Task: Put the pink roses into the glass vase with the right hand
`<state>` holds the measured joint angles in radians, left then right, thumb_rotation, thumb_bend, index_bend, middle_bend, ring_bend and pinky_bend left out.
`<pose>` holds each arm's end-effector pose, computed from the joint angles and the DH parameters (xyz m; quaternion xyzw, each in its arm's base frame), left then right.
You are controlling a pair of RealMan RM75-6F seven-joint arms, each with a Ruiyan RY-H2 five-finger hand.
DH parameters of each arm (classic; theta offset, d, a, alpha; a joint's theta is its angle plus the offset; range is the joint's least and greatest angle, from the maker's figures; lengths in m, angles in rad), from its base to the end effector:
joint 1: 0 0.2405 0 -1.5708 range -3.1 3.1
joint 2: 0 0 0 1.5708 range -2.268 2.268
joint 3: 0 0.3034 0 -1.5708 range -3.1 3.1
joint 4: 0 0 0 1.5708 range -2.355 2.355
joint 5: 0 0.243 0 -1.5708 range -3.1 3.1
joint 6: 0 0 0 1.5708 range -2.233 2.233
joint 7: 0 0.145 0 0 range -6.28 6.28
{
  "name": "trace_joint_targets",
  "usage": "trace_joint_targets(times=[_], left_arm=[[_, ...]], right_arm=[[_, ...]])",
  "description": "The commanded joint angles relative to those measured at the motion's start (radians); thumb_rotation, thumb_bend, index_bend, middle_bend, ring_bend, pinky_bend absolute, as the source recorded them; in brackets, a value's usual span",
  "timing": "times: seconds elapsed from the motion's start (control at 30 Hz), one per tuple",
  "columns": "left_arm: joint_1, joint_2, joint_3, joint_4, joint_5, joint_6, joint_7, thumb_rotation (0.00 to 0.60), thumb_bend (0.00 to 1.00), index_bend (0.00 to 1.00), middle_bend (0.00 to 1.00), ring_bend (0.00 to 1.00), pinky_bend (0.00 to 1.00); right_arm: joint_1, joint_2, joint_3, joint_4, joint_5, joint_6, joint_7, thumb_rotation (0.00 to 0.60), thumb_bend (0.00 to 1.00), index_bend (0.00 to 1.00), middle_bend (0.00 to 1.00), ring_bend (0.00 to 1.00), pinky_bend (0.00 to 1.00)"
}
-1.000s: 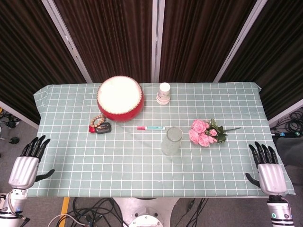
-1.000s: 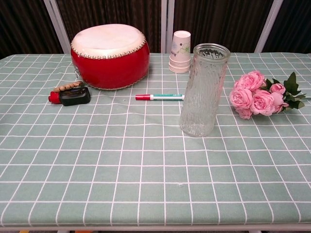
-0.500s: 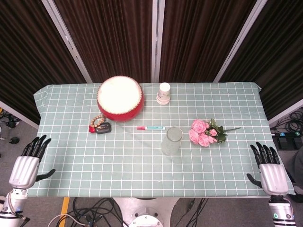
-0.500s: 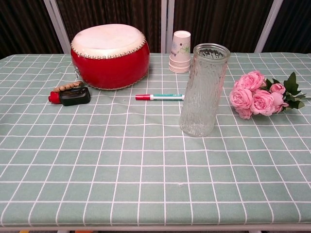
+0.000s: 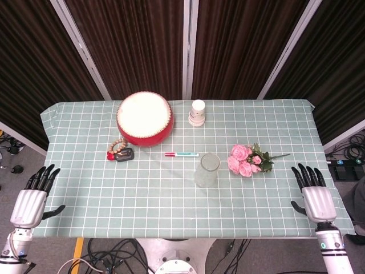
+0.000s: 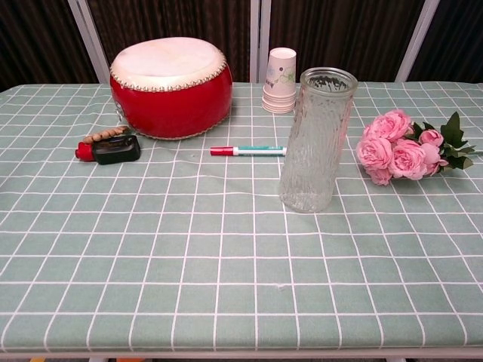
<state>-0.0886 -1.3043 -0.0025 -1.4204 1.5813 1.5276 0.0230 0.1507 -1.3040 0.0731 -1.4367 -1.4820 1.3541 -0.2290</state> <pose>-0.3777 0.1796 0.0922 -0.6245 -0.3614 -0.3943 0.5691 -0.3796 -0.2199 0.0836 0.6592 -0.3361 0.3084 0.5978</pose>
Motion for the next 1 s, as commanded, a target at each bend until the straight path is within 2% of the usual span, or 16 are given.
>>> trace_joint_targets(times=[0.03, 0.17, 0.4, 1.0], left_arm=[[0.0, -0.003, 0.0, 0.004, -0.001, -0.001, -0.008, 0.6, 0.0, 0.07, 0.0, 0.0, 0.16], [0.004, -0.002, -0.001, 0.011, -0.002, 0.005, -0.012, 0.6, 0.0, 0.07, 0.0, 0.0, 0.16], [0.006, 0.001, -0.004, 0.03, -0.02, -0.003, -0.036, 0.6, 0.0, 0.07, 0.0, 0.0, 0.16], [0.009, 0.007, 0.004, 0.046, -0.01, -0.001, -0.04, 0.6, 0.0, 0.07, 0.0, 0.0, 0.16]], right_arm=[[0.072, -0.066, 0.047, 0.058, 0.024, -0.064, -0.054, 0.6, 0.09, 0.0, 0.0, 0.0, 0.0], [0.147, -0.122, 0.089, 0.096, 0.075, -0.154, -0.074, 0.6, 0.09, 0.0, 0.0, 0.0, 0.0], [0.245, -0.18, 0.114, 0.153, 0.151, -0.287, -0.144, 0.6, 0.08, 0.0, 0.0, 0.0, 0.0], [0.378, -0.309, 0.13, 0.29, 0.264, -0.414, -0.171, 0.6, 0.03, 0.0, 0.0, 0.0, 0.0]])
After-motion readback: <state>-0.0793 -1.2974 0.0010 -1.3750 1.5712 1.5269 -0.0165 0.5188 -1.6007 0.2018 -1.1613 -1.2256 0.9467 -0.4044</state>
